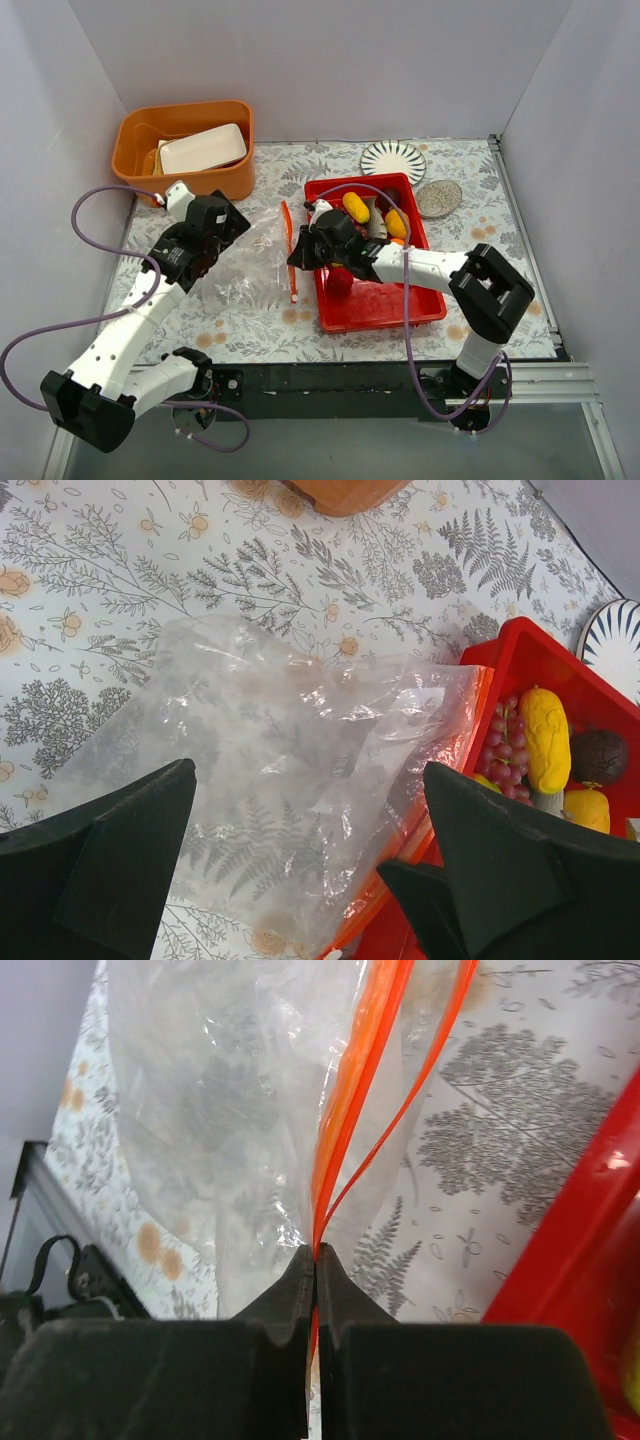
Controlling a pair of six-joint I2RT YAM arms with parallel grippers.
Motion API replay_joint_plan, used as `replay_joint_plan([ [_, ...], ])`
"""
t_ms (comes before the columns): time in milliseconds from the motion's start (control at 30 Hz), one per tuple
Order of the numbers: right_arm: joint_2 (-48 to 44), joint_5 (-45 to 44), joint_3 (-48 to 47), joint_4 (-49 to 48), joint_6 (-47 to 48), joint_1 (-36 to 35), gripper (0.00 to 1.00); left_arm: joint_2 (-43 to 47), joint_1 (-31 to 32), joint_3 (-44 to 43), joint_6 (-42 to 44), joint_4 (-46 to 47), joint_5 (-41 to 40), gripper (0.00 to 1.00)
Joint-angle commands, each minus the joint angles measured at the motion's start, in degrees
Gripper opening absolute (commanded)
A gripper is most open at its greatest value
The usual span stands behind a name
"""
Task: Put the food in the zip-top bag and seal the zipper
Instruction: Adjust the zipper food storage bag at the center of the board.
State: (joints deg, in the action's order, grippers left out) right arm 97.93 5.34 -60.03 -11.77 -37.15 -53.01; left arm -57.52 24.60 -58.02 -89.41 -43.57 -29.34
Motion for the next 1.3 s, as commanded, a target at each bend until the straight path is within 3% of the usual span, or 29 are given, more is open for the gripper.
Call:
replay_joint_plan([
  [0,2.8,-9.9,-3.3,1.8,-2.8,-0.5,0.01,-0.2,-1.5,0.0,1.2,3.6,0.6,0.98],
  [100,3.8,-10.7,-5.0,4.6,-2.8,-0.5,0.01,-1.1,-3.6,3.9,1.4,7.0,5.2,0.98],
  [300,5.0,-3.7,-3.1,-2.2,-1.5,-0.6,0.01,-6.8,-3.9,6.6,1.5,10.3,8.6,0.98],
  [333,5.6,-2.2,-3.9,-2.1,-0.7,-0.6,0.04,-8.5,-3.9,6.8,1.6,10.1,8.2,0.98],
  [433,7.1,3.3,-6.1,-1.8,1.9,-0.6,0.25,-9.8,-3.9,8.1,1.5,10.7,7.5,0.98],
  [533,6.3,3.4,-6.8,0.2,3.7,-0.6,0.27,-9.6,-3.9,9.1,2.0,12.5,5.6,0.98],
  [667,6.7,1.5,-9.3,4.6,5.6,-0.4,0.07,-10.9,-6.8,8.1,3.6,14.7,5.9,0.98],
  [767,8.3,1.7,-11.3,7.7,5.9,-0.1,0.01,-12.8,-10.3,7.7,4.4,16.5,8.9,0.98],
  [967,10.0,1.3,-12.0,9.1,5.5,0.1,0.01,-19.1,-14.9,9.1,6.1,20.0,12.4,0.98],
  [1267,10.4,-0.1,-10.0,9.8,3.3,0.2,0.01,-25.0,-16.8,16.9,4.1,29.7,15.0,0.98],
])
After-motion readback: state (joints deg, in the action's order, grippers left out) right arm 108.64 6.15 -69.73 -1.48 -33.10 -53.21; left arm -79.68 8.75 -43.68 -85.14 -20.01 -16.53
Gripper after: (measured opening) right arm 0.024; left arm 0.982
